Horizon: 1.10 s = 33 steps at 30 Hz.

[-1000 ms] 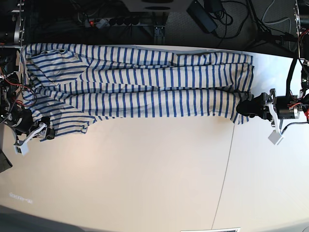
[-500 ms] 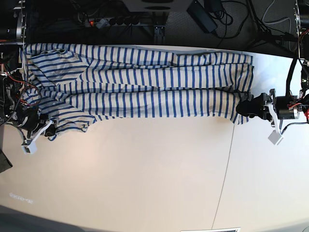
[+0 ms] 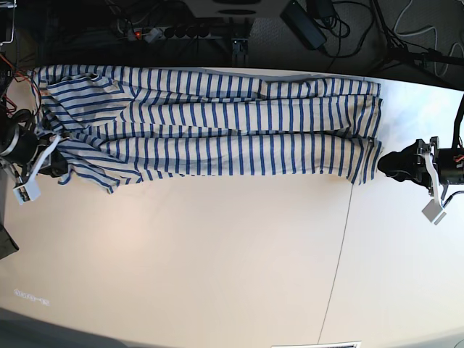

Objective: Fold the T-shirt properly
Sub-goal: 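Release and regrasp the folded shirt end with the right gripper, then regrasp the folded shirt end with the left gripper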

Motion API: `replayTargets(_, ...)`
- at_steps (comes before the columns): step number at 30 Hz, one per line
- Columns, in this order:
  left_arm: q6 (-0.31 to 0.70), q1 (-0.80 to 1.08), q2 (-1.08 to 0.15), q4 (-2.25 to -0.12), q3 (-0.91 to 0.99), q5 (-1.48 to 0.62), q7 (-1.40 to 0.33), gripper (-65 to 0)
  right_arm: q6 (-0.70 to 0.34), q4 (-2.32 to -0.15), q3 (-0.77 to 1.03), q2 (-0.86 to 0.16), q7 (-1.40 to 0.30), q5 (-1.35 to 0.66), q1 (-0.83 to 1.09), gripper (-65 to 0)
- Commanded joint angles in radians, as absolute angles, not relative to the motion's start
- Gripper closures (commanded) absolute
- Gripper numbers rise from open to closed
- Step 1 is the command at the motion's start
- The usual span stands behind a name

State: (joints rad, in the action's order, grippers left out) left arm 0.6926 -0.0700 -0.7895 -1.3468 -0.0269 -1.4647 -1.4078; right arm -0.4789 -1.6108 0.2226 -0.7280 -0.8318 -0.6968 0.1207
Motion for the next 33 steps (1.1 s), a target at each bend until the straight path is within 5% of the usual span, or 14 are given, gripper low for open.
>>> replayTargets(1,0.698,-0.074,-0.812,-1.372,-0.019,-1.484,-1.396,-27.4,-0.549,-1.644,0.255,-0.753,-0.811,-0.711,0.132,0.0)
replayTargets(14,0.698,-0.028,-0.812,-1.406,-0.019,-1.484,-1.396,-27.5,-0.548,-1.714,0.363,-0.739,-0.807,-0.703,0.314,0.0)
replayTargets(17,0.698,-0.028,-0.812,-1.406,-0.019,-1.484,-1.396,-27.5,-0.547,-1.714,0.363,-0.728,-0.784,-0.687,0.314,-33.2)
replayTargets(19,0.698,-0.028,-0.812,-1.406,-0.019,-1.484,-1.396,-27.5,-0.547,-1.715,0.363,-0.725,-0.777,-0.685,0.31,-42.9)
replayTargets(30,0.698,-0.028,-0.812,-1.406,-0.019,-1.484,-1.396,-27.5,-0.546,-1.823,0.394,-0.684,-0.723,-0.678,0.308,-42.6)
replayTargets(31,0.698,-0.028,-0.812,-1.406,-0.019,-1.484,-1.396,-27.5,-0.547,-1.83,0.394,-0.684,-0.723,-0.694,0.308,-39.0)
replayTargets(33,0.698,-0.028,-0.812,-1.406,-0.019,-1.484,-1.396,-27.5,-0.547,-1.834,0.394,-0.679,-0.723,-0.699,0.308,-17.3)
